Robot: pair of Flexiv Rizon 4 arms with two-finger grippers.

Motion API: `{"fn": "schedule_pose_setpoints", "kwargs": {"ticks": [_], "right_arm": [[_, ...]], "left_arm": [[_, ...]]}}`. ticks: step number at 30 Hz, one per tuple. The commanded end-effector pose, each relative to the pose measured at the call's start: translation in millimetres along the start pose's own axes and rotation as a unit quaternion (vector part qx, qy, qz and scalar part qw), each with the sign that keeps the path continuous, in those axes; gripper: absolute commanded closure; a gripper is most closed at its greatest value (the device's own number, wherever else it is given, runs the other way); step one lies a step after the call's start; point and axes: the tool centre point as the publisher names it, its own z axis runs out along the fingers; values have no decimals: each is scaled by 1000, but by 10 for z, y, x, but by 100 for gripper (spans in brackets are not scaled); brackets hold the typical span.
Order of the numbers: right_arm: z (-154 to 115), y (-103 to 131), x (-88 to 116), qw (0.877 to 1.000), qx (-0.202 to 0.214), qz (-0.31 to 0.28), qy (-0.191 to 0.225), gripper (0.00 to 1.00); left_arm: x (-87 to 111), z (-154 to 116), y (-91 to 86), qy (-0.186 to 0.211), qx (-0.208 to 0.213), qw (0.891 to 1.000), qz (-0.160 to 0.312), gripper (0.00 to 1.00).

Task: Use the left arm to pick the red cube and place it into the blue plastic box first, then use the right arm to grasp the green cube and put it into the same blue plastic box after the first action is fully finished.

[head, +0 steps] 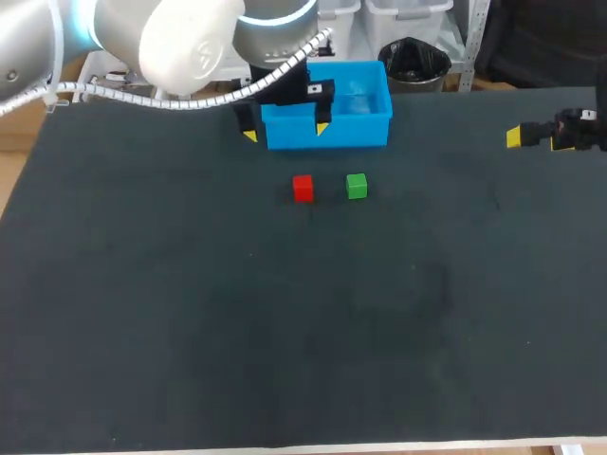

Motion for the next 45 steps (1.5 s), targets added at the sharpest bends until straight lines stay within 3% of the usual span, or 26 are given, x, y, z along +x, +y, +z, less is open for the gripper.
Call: {"fn": "schedule_pose_setpoints", "kwargs": {"ticks": [1, 9, 22, 32, 45], "right_arm": [[-2, 4, -2, 1000, 1, 0, 0, 0], [-2, 4, -2, 1000, 1, 0, 0, 0], [-2, 4, -2, 1000, 1, 0, 0, 0], [-2, 4, -2, 1000, 1, 0, 0, 0], [-2, 4, -2, 1000, 1, 0, 0, 0]], "left_arm": [[-136, 140, -29, 41, 5, 999, 5, 0], [-109, 413, -117, 97, -6, 995, 10, 0], [-37, 848, -177, 142, -29, 989, 2, 0], [84, 1131, -168, 158, -43, 986, 13, 0], [101, 1320, -119, 173, -49, 984, 5, 0]]}}
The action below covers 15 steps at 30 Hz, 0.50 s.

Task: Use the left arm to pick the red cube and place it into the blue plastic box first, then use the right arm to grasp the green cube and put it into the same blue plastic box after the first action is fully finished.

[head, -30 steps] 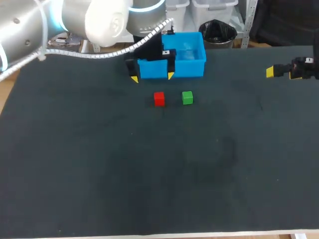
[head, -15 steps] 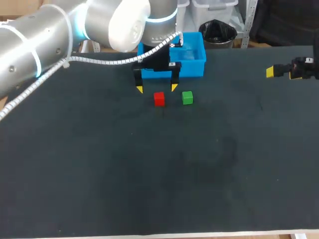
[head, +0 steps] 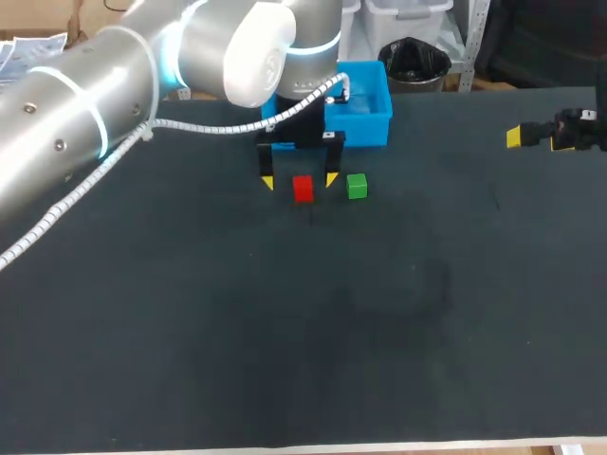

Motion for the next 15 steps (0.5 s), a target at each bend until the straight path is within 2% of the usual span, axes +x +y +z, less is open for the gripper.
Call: {"fn": "schedule_pose_setpoints", "kwargs": {"ticks": [1, 13, 14, 15], "right_arm": [[-2, 4, -2, 1000, 1, 0, 0, 0], [-2, 4, -2, 1000, 1, 0, 0, 0], [-2, 4, -2, 1000, 1, 0, 0, 0], [-2, 4, -2, 1000, 1, 0, 0, 0]], "left_arm": [[-81, 63, -22, 30, -2, 1000, 1, 0], [-88, 185, -18, 39, -12, 999, 1, 2], [-88, 191, -17, 40, -12, 999, 0, 51], [-87, 196, -16, 40, -12, 999, 0, 80]]}}
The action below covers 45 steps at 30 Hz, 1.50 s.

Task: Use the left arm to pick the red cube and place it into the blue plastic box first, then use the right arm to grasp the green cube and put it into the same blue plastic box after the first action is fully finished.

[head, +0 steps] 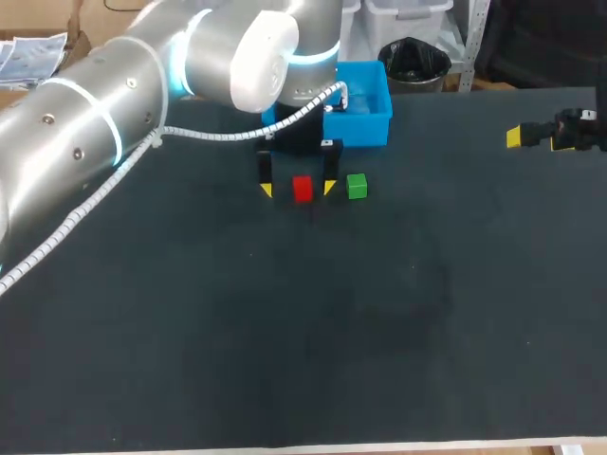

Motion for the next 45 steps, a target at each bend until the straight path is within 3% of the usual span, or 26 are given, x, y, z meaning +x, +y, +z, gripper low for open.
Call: {"fn": "schedule_pose_setpoints", "kwargs": {"ticks": [1, 12, 19, 26, 37, 45], "right_arm": [[-2, 4, -2, 1000, 1, 0, 0, 0], [-2, 4, -2, 1000, 1, 0, 0, 0], [-2, 4, -2, 1000, 1, 0, 0, 0], [-2, 4, -2, 1000, 1, 0, 0, 0], [-2, 4, -2, 1000, 1, 0, 0, 0], [-2, 4, -2, 1000, 1, 0, 0, 0]], "left_arm": [[-76, 18, -35, 24, -5, 1000, 1, 100], [-63, 6, -17, 30, -4, 1000, 1, 100], [-5, -305, -25, 29, 42, 999, 16, 100], [-45, -752, 26, -8, 90, 996, 17, 100], [-122, -1303, 117, -77, 121, 990, 7, 100], [-115, -1414, 118, -97, 122, 988, 7, 100]]}}
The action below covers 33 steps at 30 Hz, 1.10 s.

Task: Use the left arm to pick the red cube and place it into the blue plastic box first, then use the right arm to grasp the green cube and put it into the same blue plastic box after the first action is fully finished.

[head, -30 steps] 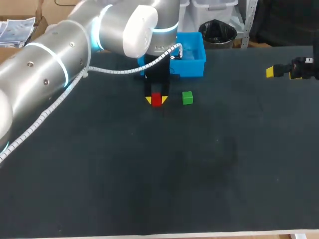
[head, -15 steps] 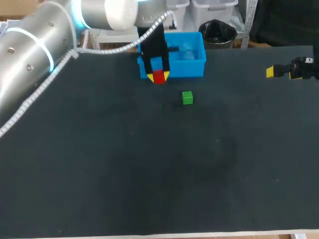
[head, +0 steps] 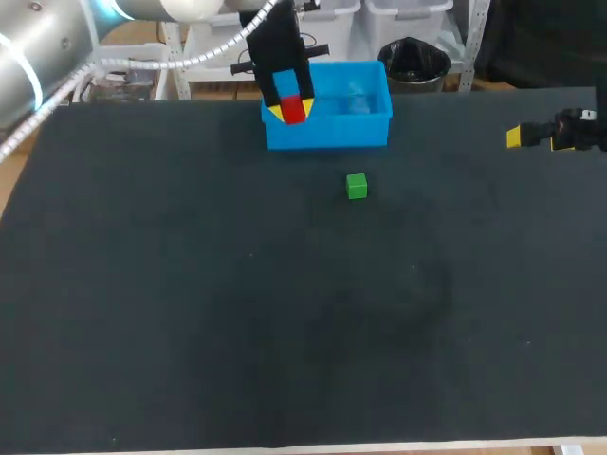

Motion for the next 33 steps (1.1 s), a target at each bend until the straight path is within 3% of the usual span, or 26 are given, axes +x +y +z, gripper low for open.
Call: {"fn": "schedule_pose_setpoints", "kwargs": {"ticks": [1, 5, 10, 21, 33], "right_arm": [[-2, 4, -2, 1000, 1, 0, 0, 0], [-2, 4, -2, 1000, 1, 0, 0, 0], [-2, 4, -2, 1000, 1, 0, 0, 0], [-2, 4, -2, 1000, 1, 0, 0, 0], [-2, 4, -2, 1000, 1, 0, 0, 0]], "left_arm": [[87, -15, 38, -61, 5, 998, 0, 100], [4, -47, 44, -62, 13, 998, -2, 100], [-236, -104, 16, -64, 37, 997, -11, 100], [-787, -167, -202, -41, 95, 994, -24, 100], [-1390, -126, -393, -28, 117, 992, -45, 100]]}}
